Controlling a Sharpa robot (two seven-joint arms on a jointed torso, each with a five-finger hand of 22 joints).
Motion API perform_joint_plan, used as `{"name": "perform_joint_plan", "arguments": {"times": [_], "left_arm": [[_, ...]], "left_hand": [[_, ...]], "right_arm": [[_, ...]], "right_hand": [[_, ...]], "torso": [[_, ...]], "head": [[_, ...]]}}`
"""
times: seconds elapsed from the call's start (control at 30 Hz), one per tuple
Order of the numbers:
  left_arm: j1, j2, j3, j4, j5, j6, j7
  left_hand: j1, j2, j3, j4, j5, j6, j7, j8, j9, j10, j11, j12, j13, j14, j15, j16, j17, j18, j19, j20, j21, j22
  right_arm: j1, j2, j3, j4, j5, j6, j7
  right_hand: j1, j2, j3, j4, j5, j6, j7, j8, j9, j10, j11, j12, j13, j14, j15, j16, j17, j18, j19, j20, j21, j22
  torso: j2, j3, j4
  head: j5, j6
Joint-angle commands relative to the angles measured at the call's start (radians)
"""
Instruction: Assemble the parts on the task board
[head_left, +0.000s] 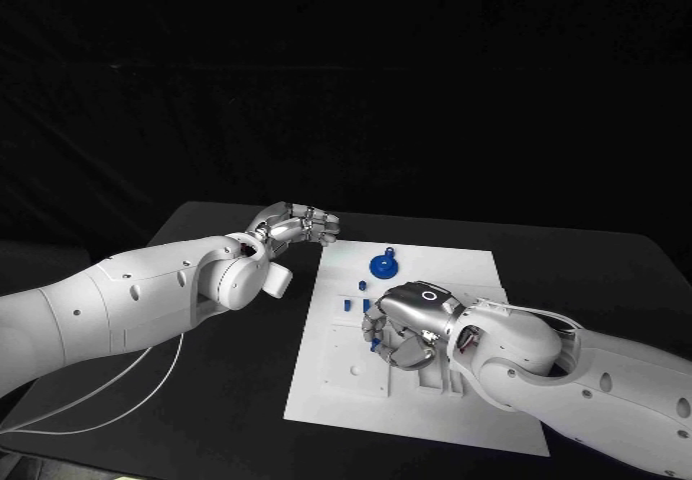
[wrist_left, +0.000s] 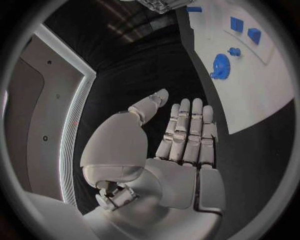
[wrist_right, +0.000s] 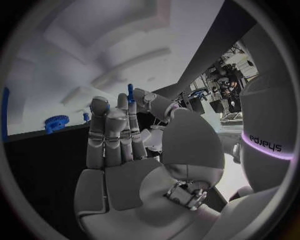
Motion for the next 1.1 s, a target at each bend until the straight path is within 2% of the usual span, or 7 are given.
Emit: {"name": "perform_joint_plan", "arguments": {"times": [0.03, 0.6, 0.9, 1.1], "left_arm": [[0.001, 0.000, 0.001, 0.003, 0.007, 0.001, 0.011], [0.001, -0.002, 0.001, 0.004, 0.007, 0.005, 0.010], [0.001, -0.004, 0.001, 0.004, 0.007, 0.007, 0.009], [0.001, -0.005, 0.001, 0.006, 0.007, 0.008, 0.008]], "left_hand": [[0.000, 0.007, -0.004, 0.000, 0.006, 0.000, -0.004, 0.006, -0.001, -0.003, 0.000, -0.002, -0.001, 0.005, 0.000, -0.004, 0.002, 0.018, 0.002, 0.005, -0.004, 0.002], [0.000, 0.007, -0.004, 0.000, 0.006, -0.001, -0.004, 0.006, -0.002, -0.004, 0.000, -0.002, -0.002, 0.005, 0.000, -0.005, 0.003, 0.018, 0.002, 0.006, -0.005, 0.002], [-0.001, 0.007, -0.005, 0.000, 0.006, -0.002, -0.004, 0.006, -0.002, -0.004, 0.000, -0.002, -0.003, 0.005, 0.000, -0.006, 0.003, 0.017, 0.001, 0.006, -0.005, 0.003], [-0.001, 0.007, -0.005, 0.000, 0.006, -0.002, -0.004, 0.006, -0.002, -0.004, 0.000, -0.002, -0.003, 0.005, 0.000, -0.007, 0.004, 0.017, 0.001, 0.006, -0.006, 0.003]], "right_arm": [[-0.003, -0.001, -0.001, -0.005, -0.022, 0.016, 0.001], [-0.005, 0.000, -0.005, -0.010, -0.047, 0.011, -0.008], [-0.005, 0.002, -0.008, -0.015, -0.071, 0.027, -0.015], [-0.005, 0.006, -0.016, -0.021, -0.076, 0.033, -0.016]], "right_hand": [[0.002, 0.006, -0.001, -0.007, 0.007, 0.002, 0.000, 0.004, 0.002, 0.007, 0.001, 0.007, 0.001, -0.023, -0.013, 0.006, -0.002, 0.024, 0.003, -0.007, 0.005, 0.012], [0.002, 0.007, -0.002, -0.008, 0.008, 0.002, -0.001, 0.004, 0.003, 0.007, 0.001, 0.007, 0.002, -0.023, -0.013, 0.007, -0.002, 0.024, 0.003, -0.007, 0.005, 0.012], [0.002, 0.006, -0.002, -0.009, 0.008, 0.003, -0.001, 0.004, 0.004, 0.008, 0.001, 0.007, 0.003, -0.022, -0.013, 0.007, -0.002, 0.024, 0.004, -0.007, 0.005, 0.012], [0.002, 0.006, -0.002, -0.010, 0.008, 0.003, -0.001, 0.004, 0.004, 0.008, 0.001, 0.006, 0.004, -0.022, -0.013, 0.007, -0.002, 0.024, 0.004, -0.007, 0.005, 0.013]], "torso": [[0.000, -0.0005, 0.0002], [0.000, -0.0025, 0.0014], [0.000, -0.0019, 0.0015], [0.000, -0.0021, 0.0011]], "head": [[0.002, -0.003], [0.003, -0.006], [0.004, -0.008], [0.004, -0.011]]}}
